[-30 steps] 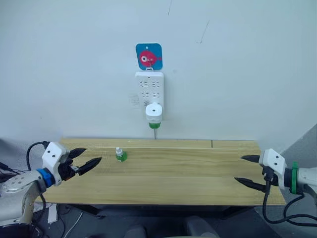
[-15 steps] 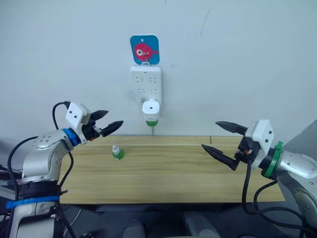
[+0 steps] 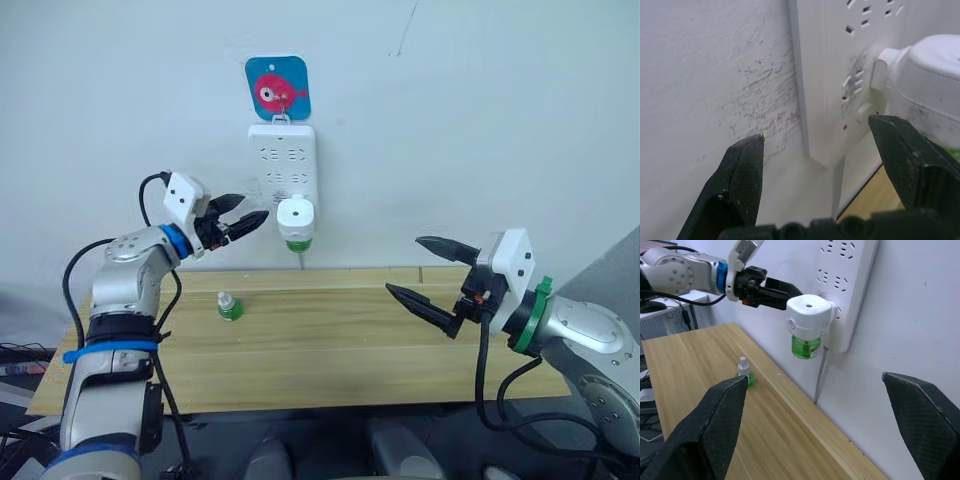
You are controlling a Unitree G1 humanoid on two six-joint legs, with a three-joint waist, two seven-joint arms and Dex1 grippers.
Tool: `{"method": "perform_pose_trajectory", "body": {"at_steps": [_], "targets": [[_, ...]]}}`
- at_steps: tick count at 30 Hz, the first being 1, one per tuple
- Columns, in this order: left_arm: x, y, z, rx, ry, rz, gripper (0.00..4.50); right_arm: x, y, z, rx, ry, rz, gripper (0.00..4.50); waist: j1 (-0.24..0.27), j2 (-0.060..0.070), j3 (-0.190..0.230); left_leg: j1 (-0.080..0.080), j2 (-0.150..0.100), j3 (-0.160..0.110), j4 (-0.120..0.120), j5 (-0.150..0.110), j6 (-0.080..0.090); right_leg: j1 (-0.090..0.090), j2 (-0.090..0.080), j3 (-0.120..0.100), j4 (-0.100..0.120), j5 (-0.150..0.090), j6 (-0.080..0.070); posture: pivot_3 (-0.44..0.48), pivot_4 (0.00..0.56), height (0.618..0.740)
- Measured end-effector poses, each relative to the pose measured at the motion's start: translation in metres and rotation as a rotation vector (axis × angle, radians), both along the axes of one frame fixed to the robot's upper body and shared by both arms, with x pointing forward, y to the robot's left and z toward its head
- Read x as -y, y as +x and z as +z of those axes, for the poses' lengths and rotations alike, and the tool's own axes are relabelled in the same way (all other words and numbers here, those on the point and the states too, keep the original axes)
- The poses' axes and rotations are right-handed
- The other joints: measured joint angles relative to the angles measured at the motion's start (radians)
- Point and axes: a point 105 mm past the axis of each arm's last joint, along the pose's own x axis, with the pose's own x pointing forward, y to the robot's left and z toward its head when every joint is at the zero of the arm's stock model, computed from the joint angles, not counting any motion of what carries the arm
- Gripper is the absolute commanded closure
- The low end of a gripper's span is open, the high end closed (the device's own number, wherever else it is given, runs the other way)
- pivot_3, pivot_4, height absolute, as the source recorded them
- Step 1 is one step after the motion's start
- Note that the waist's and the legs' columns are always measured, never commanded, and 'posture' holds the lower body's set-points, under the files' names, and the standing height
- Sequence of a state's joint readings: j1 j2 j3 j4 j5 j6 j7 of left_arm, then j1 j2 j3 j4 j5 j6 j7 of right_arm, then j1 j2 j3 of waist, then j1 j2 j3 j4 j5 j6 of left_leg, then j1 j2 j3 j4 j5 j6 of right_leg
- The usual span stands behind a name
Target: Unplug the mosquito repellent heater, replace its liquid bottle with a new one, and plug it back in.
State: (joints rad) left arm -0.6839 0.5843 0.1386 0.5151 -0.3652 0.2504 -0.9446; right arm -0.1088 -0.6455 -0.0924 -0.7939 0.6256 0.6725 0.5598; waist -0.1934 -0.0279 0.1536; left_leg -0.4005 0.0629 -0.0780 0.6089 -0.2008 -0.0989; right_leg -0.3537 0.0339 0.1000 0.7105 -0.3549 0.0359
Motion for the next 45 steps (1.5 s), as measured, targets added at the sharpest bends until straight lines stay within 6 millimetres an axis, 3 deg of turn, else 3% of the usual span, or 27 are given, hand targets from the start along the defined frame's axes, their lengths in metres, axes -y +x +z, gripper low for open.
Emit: {"method": "perform_pose_trajectory", "body": {"at_steps": [17, 20, 25, 28, 39, 45], "targets": [[0.027, 0.008, 0.011, 0.021, 0.03, -0.155, 0.85, -0.012, -0.001, 0.004, -0.009, 0.022, 0.026, 0.0, -0.002, 0.0, 0.01, -0.002, -0.001, -0.002, 0.001, 0.0, 0.0, 0.0, 0.0, 0.0, 0.0, 0.0, 0.002, -0.281, 0.138, 0.74], [0.03, 0.006, 0.013, 0.029, 0.034, -0.176, 1.34, -0.013, -0.001, 0.006, -0.001, 0.024, 0.03, 0.0, -0.004, 0.0, 0.01, -0.002, -0.001, -0.002, 0.001, 0.0, 0.0, 0.0, 0.0, 0.0, 0.0, 0.0, 0.002, -0.277, 0.137, 0.74], [0.034, 0.003, 0.014, 0.031, 0.04, -0.224, 2.87, -0.019, -0.001, 0.006, -0.009, 0.05, 0.038, 0.0, -0.005, 0.0, 0.011, -0.002, -0.001, -0.002, 0.0, 0.0, 0.0, -0.001, 0.0, 0.0, 0.0, 0.0, 0.002, -0.273, 0.135, 0.74], [0.037, 0.0, 0.014, 0.033, 0.048, -0.26, 3.12, -0.029, 0.002, 0.01, 0.006, 0.085, 0.032, 0.0, -0.003, 0.0, 0.011, -0.002, -0.001, -0.002, 0.001, 0.0, 0.0, 0.0, 0.0, 0.0, 0.0, 0.0, 0.002, -0.271, 0.134, 0.74], [0.038, 0.0, 0.015, 0.045, 0.057, -0.262, 3.17, -0.076, 0.048, 0.008, 0.053, 0.155, -0.286, 0.0, -0.003, 0.0, 0.011, -0.003, -0.002, -0.003, 0.002, 0.001, -0.001, -0.001, 0.0, 0.0, 0.001, 0.001, 0.004, -0.252, 0.136, 0.74], [0.04, -0.001, 0.016, 0.049, 0.061, -0.258, 3.17, -0.097, 0.075, 0.008, 0.026, 0.181, -0.336, 0.0, -0.002, 0.0, 0.011, -0.003, -0.002, -0.004, 0.002, 0.001, -0.001, -0.001, 0.0, 0.0, 0.001, 0.001, 0.004, -0.244, 0.132, 0.74]]}}
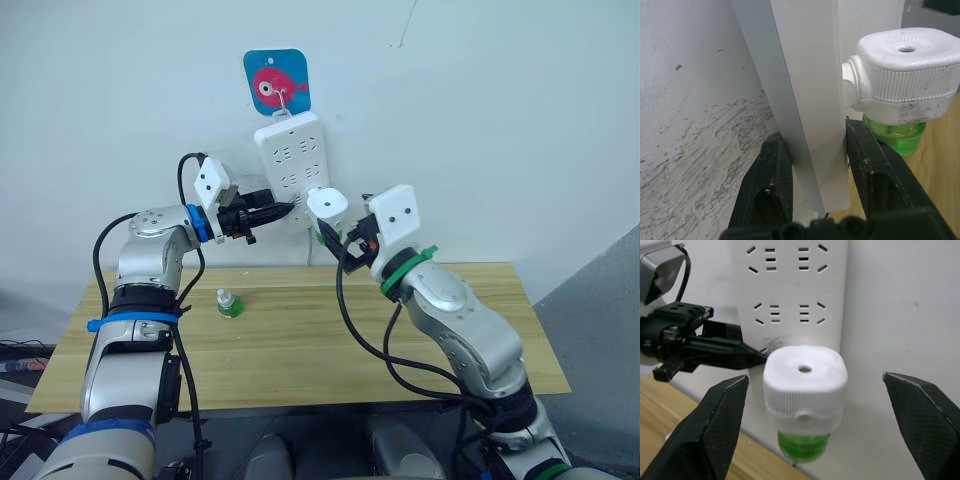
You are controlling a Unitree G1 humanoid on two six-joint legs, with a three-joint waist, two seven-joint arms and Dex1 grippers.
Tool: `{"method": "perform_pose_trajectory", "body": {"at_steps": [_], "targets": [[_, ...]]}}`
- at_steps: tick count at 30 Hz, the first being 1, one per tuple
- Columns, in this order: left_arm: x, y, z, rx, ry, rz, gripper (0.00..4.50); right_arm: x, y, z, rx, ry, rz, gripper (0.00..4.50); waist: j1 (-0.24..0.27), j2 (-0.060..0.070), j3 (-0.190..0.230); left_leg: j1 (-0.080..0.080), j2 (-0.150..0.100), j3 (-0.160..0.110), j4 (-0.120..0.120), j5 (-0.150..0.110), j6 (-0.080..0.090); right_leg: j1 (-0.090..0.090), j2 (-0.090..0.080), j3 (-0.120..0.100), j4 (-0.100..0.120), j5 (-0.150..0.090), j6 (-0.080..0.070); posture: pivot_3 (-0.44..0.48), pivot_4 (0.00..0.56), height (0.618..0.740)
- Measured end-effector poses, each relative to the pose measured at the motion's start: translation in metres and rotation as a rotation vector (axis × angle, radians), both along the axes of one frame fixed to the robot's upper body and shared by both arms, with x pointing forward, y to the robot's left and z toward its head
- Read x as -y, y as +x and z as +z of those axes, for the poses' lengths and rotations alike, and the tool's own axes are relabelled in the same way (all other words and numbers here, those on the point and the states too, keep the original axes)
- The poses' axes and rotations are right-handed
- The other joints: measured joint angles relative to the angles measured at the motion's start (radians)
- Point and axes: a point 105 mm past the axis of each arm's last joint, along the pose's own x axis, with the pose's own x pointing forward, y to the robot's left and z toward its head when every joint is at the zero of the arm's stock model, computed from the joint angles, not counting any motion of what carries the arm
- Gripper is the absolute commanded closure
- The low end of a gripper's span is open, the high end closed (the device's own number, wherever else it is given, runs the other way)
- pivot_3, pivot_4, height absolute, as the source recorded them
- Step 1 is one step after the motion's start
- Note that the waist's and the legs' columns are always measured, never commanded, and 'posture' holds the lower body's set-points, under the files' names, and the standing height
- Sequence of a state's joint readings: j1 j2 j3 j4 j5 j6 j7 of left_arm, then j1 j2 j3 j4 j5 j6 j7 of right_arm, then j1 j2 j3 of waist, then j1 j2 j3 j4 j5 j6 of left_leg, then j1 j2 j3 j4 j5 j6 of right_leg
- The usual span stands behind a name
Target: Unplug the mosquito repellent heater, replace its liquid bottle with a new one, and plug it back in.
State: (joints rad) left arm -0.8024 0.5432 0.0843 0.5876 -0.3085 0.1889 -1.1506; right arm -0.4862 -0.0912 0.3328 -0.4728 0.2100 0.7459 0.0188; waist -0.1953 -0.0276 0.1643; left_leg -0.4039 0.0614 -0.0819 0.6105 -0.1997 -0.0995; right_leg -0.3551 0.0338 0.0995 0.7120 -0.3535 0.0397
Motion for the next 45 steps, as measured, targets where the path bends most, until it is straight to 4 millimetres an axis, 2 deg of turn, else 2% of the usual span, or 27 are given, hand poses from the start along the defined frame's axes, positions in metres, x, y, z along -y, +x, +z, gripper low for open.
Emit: {"method": "perform_pose_trajectory", "body": {"at_steps": [7, 11, 16, 19, 22, 32, 36, 42, 45], "targets": [[0.001, -0.001, 0.002, 0.005, 0.001, -0.002, 3.17, -0.014, 0.009, -0.006, -0.031, 0.029, -0.001, 0.0, 0.001, 0.0, 0.0, -0.005, 0.0, -0.002, 0.0, 0.0, 0.0, -0.005, 0.0, -0.002, 0.001, 0.001, -0.001, -0.235, 0.129, 0.74], [0.001, -0.002, 0.002, 0.003, 0.001, 0.001, 3.17, -0.021, 0.016, -0.002, -0.005, 0.043, -0.008, 0.0, 0.001, 0.0, 0.0, -0.005, 0.0, -0.002, 0.0, 0.0, 0.0, -0.005, 0.0, -0.002, 0.001, 0.001, -0.001, -0.231, 0.128, 0.74], [0.001, -0.002, 0.002, 0.005, 0.003, 0.0, 3.17, -0.025, 0.021, -0.007, -0.014, 0.053, -0.021, 0.0, 0.001, 0.0, 0.0, -0.007, 0.0, -0.002, 0.0, 0.0, 0.0, -0.006, 0.0, -0.002, 0.001, 0.002, -0.004, -0.225, 0.127, 0.74], [0.001, -0.003, 0.003, 0.006, 0.003, 0.0, 3.17, -0.023, 0.023, -0.008, -0.022, 0.063, -0.028, 0.57, 0.001, 0.0, 0.0, -0.008, 0.0, -0.003, 0.0, 0.0, 0.0, -0.007, 0.0, -0.003, 0.002, 0.003, -0.005, -0.224, 0.127, 0.74], [0.001, -0.003, 0.003, 0.006, 0.004, 0.0, 3.17, -0.02, 0.025, -0.007, -0.022, 0.074, -0.034, 1.58, 0.001, 0.0, 0.0, -0.009, 0.0, -0.003, 0.0, 0.0, 0.0, -0.008, 0.0, -0.003, 0.002, 0.003, -0.005, -0.224, 0.127, 0.74], [0.001, -0.003, 0.003, 0.007, 0.002, 0.0, 3.17, -0.021, 0.023, -0.006, -0.028, 0.078, -0.02, 1.56, 0.001, 0.0, 0.0, -0.013, -0.001, -0.003, 0.001, 0.001, -0.001, -0.013, 0.0, -0.003, 0.004, 0.004, -0.005, -0.229, 0.129, 0.74], [0.004, -0.004, 0.004, 0.014, 0.0, -0.012, 3.17, -0.016, 0.02, -0.004, -0.038, 0.085, -0.025, 1.56, 0.002, 0.0, 0.0, -0.015, -0.001, -0.004, 0.001, 0.001, -0.001, -0.014, -0.001, -0.003, 0.004, 0.004, -0.005, -0.233, 0.13, 0.74], [0.004, -0.004, 0.003, 0.026, 0.0, -0.004, 3.17, 0.004, 0.0, -0.009, -0.074, 0.068, -0.008, 1.56, 0.001, 0.0, 0.0, -0.016, -0.001, -0.005, 0.001, 0.001, -0.001, -0.015, -0.001, -0.003, 0.004, 0.004, -0.005, -0.239, 0.134, 0.74], [0.001, -0.002, 0.002, 0.027, 0.001, 0.017, 3.17, 0.007, -0.007, -0.004, -0.069, 0.064, -0.002, 1.56, -0.002, 0.001, 0.0, -0.015, -0.001, -0.005, 0.002, 0.003, 0.0, -0.015, 0.001, -0.002, 0.005, 0.004, -0.004, -0.239, 0.134, 0.74]]}}
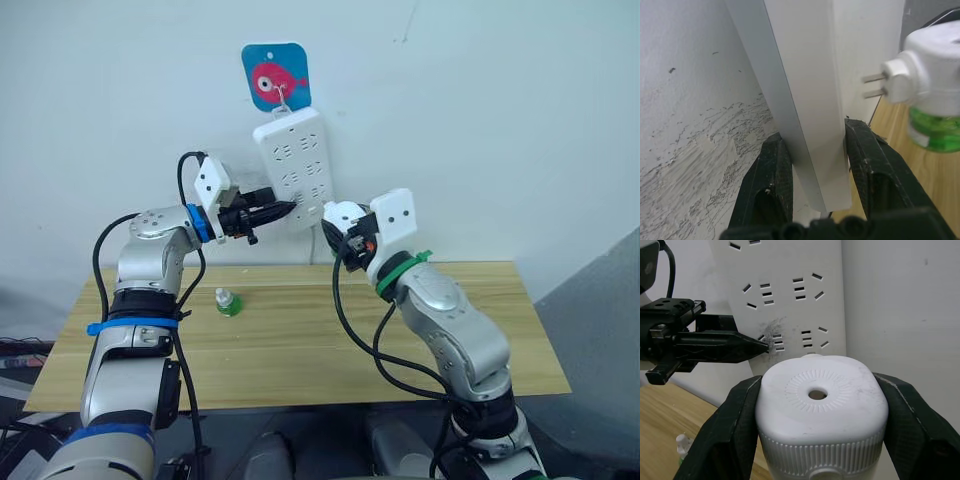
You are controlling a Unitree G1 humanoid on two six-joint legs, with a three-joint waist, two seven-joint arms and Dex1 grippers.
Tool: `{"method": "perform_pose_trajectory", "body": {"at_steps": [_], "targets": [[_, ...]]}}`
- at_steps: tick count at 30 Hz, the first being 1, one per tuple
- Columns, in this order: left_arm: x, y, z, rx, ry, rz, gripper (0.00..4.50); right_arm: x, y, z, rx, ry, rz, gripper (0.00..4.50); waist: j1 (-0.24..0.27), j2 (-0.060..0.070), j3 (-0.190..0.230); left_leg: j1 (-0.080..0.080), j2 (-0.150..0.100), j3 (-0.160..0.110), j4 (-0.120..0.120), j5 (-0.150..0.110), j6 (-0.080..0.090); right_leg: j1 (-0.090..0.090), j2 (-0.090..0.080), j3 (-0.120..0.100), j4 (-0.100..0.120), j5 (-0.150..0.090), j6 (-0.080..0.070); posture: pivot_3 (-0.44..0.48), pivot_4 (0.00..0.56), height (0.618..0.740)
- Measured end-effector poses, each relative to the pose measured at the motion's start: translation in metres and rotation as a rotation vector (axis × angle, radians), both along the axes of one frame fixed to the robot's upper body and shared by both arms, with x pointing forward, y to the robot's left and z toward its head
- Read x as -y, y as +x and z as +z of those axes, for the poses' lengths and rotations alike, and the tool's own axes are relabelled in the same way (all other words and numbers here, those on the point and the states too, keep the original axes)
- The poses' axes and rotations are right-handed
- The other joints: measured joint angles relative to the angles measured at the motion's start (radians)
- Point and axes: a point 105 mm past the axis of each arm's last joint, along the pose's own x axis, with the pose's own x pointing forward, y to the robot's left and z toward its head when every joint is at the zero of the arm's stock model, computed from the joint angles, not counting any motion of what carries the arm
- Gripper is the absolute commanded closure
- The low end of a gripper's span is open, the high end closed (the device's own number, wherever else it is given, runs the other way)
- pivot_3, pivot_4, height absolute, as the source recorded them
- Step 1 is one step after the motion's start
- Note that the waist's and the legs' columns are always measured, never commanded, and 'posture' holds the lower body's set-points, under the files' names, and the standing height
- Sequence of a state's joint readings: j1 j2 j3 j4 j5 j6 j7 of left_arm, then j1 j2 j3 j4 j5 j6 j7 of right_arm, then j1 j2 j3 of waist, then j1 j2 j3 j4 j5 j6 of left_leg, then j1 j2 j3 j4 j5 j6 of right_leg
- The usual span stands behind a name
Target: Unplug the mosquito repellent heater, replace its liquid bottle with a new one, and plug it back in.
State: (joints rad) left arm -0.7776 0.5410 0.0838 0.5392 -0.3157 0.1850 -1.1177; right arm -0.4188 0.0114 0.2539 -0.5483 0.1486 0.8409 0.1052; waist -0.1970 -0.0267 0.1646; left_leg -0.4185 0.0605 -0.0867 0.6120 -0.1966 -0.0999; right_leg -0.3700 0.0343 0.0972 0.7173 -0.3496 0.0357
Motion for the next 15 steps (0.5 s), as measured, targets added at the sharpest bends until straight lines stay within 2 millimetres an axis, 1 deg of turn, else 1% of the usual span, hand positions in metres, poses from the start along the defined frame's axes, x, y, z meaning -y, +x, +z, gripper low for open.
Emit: {"method": "perform_pose_trajectory", "body": {"at_steps": [3, 6, 8, 9, 10, 12, 15], "targets": [[-0.001, 0.001, -0.001, 0.001, -0.001, 0.015, 3.17, 0.002, -0.006, 0.007, 0.007, 0.018, 0.016, 1.56, -0.002, 0.0, 0.0, 0.001, 0.0, 0.0, 0.0, 0.002, 0.0, 0.0, 0.001, 0.001, 0.0, 0.0, 0.004, -0.239, 0.134, 0.74], [-0.004, -0.002, -0.001, 0.014, -0.009, 0.034, 3.17, 0.009, -0.006, 0.009, -0.005, 0.044, 0.012, 1.56, -0.005, 0.0, 0.0, 0.001, 0.0, 0.002, 0.0, 0.002, 0.0, 0.0, 0.0, 0.003, 0.0, 0.001, 0.004, -0.231, 0.135, 0.74], [-0.009, -0.005, -0.003, 0.031, -0.016, 0.056, 2.44, 0.015, -0.004, 0.008, -0.025, 0.073, -0.001, 1.56, -0.007, 0.0, 0.0, 0.001, 0.001, 0.002, 0.0, 0.002, 0.0, 0.0, 0.0, 0.003, 0.0, 0.001, 0.004, -0.228, 0.135, 0.74], [-0.014, -0.006, -0.005, 0.031, -0.007, 0.086, 2.16, 0.02, -0.002, 0.008, -0.032, 0.085, -0.014, 1.56, -0.011, 0.0, 0.0, 0.001, 0.001, 0.002, 0.0, 0.002, 0.0, 0.0, 0.0, 0.003, 0.0, 0.001, 0.004, -0.228, 0.135, 0.74], [-0.023, -0.008, -0.012, 0.022, 0.013, 0.122, 1.88, 0.024, -0.001, 0.009, -0.04, 0.101, -0.026, 1.56, -0.019, 0.0, 0.0, 0.001, 0.002, 0.003, -0.001, 0.002, 0.0, -0.001, 0.001, 0.003, 0.0, 0.002, 0.003, -0.227, 0.135, 0.74], [-0.035, -0.015, -0.025, 0.0, 0.047, 0.162, 1.21, 0.035, 0.003, 0.009, -0.05, 0.122, -0.061, 1.56, -0.025, 0.001, 0.0, 0.0, 0.002, 0.002, -0.003, 0.002, 0.0, -0.003, 0.001, 0.003, 0.0, 0.003, 0.0, -0.227, 0.14, 0.74], [-0.042, -0.03, -0.035, 0.021, 0.094, 0.177, 0.24, 0.046, 0.006, 0.009, -0.064, 0.158, -0.092, 1.56, -0.024, 0.001, 0.001, -0.002, 0.002, 0.002, -0.003, 0.002, 0.0, -0.004, 0.001, 0.002, 0.0, 0.004, -0.001, -0.222, 0.143, 0.74]]}}
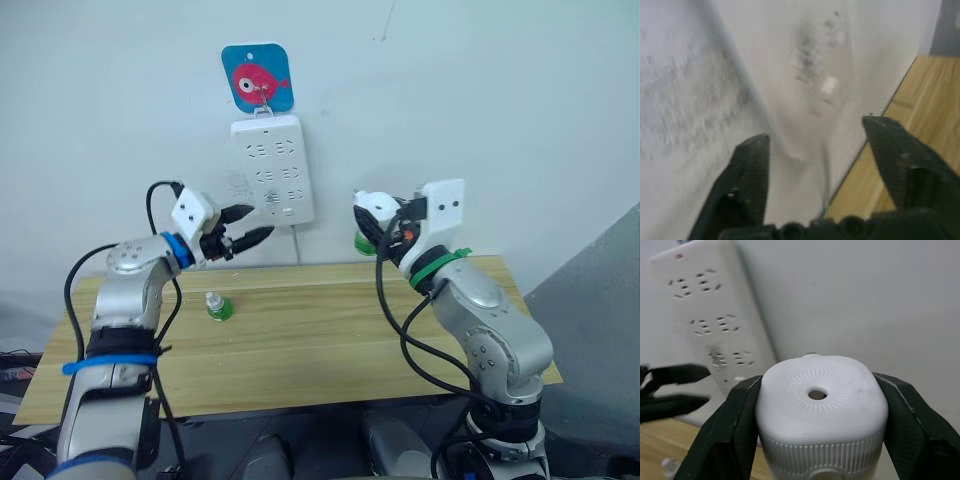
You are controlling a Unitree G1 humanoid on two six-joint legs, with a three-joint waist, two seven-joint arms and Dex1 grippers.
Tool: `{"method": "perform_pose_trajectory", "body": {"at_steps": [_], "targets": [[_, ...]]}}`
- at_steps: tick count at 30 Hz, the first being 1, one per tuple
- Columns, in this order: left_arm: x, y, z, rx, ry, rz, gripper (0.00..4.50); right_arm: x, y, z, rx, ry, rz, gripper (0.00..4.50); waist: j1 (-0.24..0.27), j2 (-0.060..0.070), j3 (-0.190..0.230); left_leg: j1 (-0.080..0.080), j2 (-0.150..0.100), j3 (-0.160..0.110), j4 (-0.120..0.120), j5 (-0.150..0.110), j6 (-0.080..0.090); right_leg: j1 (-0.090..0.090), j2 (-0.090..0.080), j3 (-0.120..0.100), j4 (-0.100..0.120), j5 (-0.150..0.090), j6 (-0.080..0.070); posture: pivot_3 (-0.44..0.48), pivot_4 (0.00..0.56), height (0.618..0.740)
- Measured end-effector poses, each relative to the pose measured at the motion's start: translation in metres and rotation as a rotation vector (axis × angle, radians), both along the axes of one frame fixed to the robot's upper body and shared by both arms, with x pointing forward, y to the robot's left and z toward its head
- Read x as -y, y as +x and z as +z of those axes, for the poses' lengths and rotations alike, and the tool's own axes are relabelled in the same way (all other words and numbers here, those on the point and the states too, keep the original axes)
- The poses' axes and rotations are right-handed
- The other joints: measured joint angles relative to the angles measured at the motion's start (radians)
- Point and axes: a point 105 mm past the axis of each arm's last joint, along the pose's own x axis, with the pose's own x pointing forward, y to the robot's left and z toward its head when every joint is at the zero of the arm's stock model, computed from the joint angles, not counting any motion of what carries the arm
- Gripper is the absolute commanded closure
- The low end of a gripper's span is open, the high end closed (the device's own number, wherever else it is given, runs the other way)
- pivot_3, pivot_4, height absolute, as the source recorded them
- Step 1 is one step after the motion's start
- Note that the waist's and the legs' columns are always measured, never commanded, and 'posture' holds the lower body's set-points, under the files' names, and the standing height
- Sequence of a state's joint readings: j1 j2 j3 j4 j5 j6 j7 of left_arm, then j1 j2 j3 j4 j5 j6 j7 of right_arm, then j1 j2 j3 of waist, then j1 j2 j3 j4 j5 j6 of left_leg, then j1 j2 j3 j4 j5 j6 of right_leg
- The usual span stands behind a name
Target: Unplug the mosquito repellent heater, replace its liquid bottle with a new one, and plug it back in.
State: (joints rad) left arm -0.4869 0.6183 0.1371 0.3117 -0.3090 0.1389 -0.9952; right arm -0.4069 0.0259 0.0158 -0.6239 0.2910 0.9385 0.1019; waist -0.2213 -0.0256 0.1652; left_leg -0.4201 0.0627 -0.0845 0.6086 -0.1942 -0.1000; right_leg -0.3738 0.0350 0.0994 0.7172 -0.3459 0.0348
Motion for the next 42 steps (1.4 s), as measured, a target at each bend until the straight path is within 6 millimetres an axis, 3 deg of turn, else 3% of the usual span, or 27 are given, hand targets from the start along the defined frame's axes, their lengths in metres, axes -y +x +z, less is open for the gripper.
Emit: {"method": "perform_pose_trajectory", "body": {"at_steps": [2, 4, 7, 9, 13, 16, 20, 25, 42], "targets": [[-0.001, -0.015, 0.004, 0.039, 0.047, -0.018, 0.0, 0.007, 0.001, 0.0, -0.013, 0.031, -0.013, 1.56, 0.001, 0.001, 0.0, -0.001, 0.0, 0.0, -0.001, 0.0, 0.0, -0.001, 0.0, 0.0, -0.001, 0.0, 0.0, -0.215, 0.143, 0.74], [0.011, -0.031, 0.017, 0.099, 0.066, -0.074, 0.0, 0.015, 0.001, 0.001, -0.031, 0.095, -0.027, 1.56, 0.005, 0.001, 0.001, -0.002, 0.0, 0.0, -0.001, 0.0, 0.0, -0.001, -0.001, 0.0, -0.002, 0.0, 0.0, -0.199, 0.144, 0.74], [0.048, -0.046, 0.028, 0.146, 0.053, -0.197, 0.0, 0.025, -0.001, 0.004, -0.061, 0.237, -0.044, 1.56, 0.03, 0.002, 0.001, -0.002, -0.002, 0.0, 0.0, 0.0, 0.0, 0.0, -0.002, 0.0, -0.002, 0.0, 0.0, -0.206, 0.146, 0.74], [0.083, -0.055, 0.027, 0.148, 0.003, -0.3, 0.0, 0.027, -0.003, 0.005, -0.086, 0.311, -0.029, 1.56, 0.035, 0.003, 0.002, -0.002, -0.003, 0.001, 0.002, 0.0, 0.0, 0.001, -0.002, 0.001, -0.002, 0.0, 0.001, -0.219, 0.151, 0.74], [0.122, -0.056, 0.027, 0.187, -0.07, -0.368, 0.0, 0.039, -0.007, 0.009, -0.119, 0.443, -0.029, 1.56, 0.026, 0.004, 0.003, -0.001, -0.002, 0.003, 0.002, 0.0, 0.0, 0.001, -0.001, 0.003, -0.002, -0.001, 0.002, -0.255, 0.159, 0.74], [0.138, -0.053, 0.029, 0.202, -0.126, -0.375, 0.0, 0.045, -0.01, 0.015, -0.13, 0.552, -0.027, 1.56, 0.017, 0.006, 0.004, 0.0, -0.002, 0.004, 0.002, 0.0, 0.0, 0.0, 0.001, 0.005, -0.002, -0.001, 0.002, -0.266, 0.163, 0.74], [0.149, -0.048, 0.035, 0.195, -0.188, -0.368, 0.0, 0.048, -0.016, 0.025, -0.143, 0.701, -0.006, 1.56, -0.004, 0.008, 0.005, -0.001, -0.001, 0.004, 0.001, 0.0, 0.001, 0.0, 0.002, 0.005, -0.002, -0.001, 0.002, -0.274, 0.166, 0.74], [0.157, -0.046, 0.045, 0.18, -0.247, -0.373, 0.0, 0.051, -0.021, 0.021, -0.196, 0.808, -0.006, 1.56, -0.008, 0.009, 0.006, -0.001, -0.001, 0.004, 0.001, -0.001, 0.001, 0.0, 0.002, 0.006, -0.003, -0.001, 0.003, -0.283, 0.167, 0.74], [0.167, -0.047, 0.049, 0.229, -0.265, -0.394, 0.0, 0.037, -0.027, 0.027, -0.227, 0.856, 0.063, 1.56, -0.013, 0.01, 0.006, -0.001, -0.001, 0.004, 0.001, -0.001, 0.001, 0.0, 0.002, 0.006, -0.004, -0.003, 0.006, -0.282, 0.164, 0.74]]}}
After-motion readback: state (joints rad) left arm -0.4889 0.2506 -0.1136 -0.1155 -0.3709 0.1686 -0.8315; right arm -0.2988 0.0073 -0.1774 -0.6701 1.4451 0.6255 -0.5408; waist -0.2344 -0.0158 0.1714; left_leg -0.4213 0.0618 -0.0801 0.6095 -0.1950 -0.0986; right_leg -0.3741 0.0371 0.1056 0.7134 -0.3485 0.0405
